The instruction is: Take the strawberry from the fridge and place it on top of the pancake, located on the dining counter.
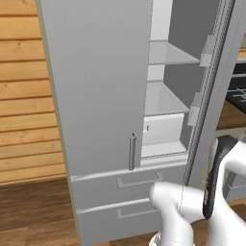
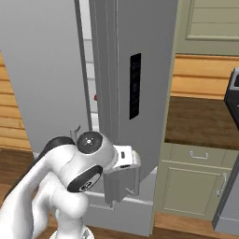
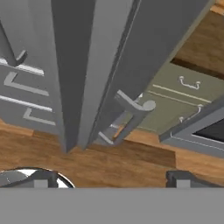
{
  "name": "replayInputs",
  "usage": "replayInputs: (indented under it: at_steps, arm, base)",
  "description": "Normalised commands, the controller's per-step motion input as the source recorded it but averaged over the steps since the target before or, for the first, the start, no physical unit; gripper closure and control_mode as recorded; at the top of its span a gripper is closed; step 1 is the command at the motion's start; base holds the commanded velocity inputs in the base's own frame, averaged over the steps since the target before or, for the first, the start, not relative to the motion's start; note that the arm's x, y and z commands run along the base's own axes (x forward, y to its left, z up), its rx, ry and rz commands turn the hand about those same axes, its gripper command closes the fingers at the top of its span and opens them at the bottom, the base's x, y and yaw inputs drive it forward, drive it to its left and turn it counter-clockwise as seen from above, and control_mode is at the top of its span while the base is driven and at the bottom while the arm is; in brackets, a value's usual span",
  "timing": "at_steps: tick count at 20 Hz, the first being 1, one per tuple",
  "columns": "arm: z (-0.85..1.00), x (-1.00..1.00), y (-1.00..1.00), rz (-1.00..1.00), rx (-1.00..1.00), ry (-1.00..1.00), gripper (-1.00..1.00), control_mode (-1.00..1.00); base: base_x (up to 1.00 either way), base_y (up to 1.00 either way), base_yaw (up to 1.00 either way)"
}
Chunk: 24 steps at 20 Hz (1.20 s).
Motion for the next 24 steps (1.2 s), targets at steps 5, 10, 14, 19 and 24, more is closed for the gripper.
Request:
replayInputs:
  at_steps: [5,10,14,19,24]
  arm:
    - [1.00,0.00,0.90,-0.01,-0.48,0.08,-1.00,-1.00]
    - [0.66,0.06,1.00,0.00,-0.42,0.35,-1.00,-1.00]
    - [0.15,0.34,0.69,-0.05,-0.30,0.29,-1.00,-1.00]
    - [-0.05,0.70,-0.07,-0.02,-0.01,0.03,-1.00,-1.00]
    - [0.16,0.77,-0.13,-0.01,-0.29,-0.08,-1.00,-1.00]
  base:
    - [0.00,0.00,0.00]
    - [0.00,0.00,0.00]
    - [0.00,0.00,0.00]
    - [0.00,0.00,0.00]
    - [0.00,0.00,0.00]
